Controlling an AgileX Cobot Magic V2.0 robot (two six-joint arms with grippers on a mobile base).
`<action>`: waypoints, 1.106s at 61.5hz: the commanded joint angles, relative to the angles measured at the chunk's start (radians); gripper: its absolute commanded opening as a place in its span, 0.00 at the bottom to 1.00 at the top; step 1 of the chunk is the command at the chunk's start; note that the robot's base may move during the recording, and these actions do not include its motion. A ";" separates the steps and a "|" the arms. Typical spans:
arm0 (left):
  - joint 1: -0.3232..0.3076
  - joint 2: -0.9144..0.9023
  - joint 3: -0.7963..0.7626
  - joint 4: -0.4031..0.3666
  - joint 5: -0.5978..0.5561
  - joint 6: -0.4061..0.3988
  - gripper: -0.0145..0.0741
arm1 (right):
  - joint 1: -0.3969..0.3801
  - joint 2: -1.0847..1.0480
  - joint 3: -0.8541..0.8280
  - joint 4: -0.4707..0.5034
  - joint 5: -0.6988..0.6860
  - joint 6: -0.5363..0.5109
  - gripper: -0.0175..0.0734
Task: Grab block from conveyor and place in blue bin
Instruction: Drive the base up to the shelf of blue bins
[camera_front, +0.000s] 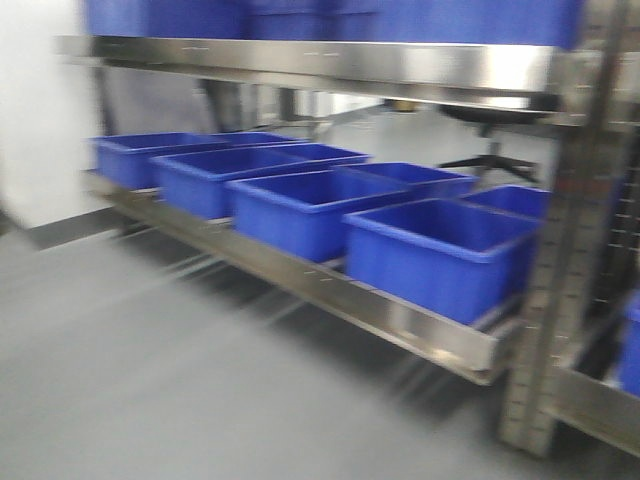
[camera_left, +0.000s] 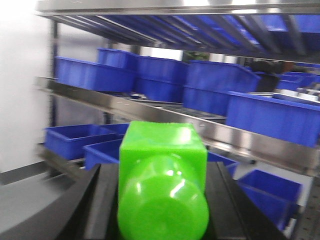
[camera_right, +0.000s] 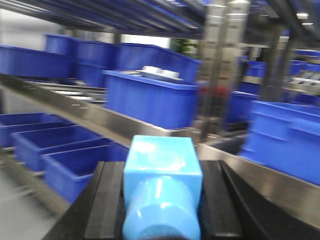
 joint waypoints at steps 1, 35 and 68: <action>-0.008 -0.006 0.000 -0.005 -0.018 0.002 0.04 | 0.005 -0.006 0.001 -0.008 -0.024 -0.008 0.01; -0.008 -0.006 0.000 -0.005 -0.018 0.002 0.04 | 0.005 -0.006 0.001 -0.008 -0.024 -0.008 0.01; -0.008 -0.006 0.000 -0.005 -0.018 0.002 0.04 | 0.005 -0.006 0.001 -0.008 -0.024 -0.008 0.01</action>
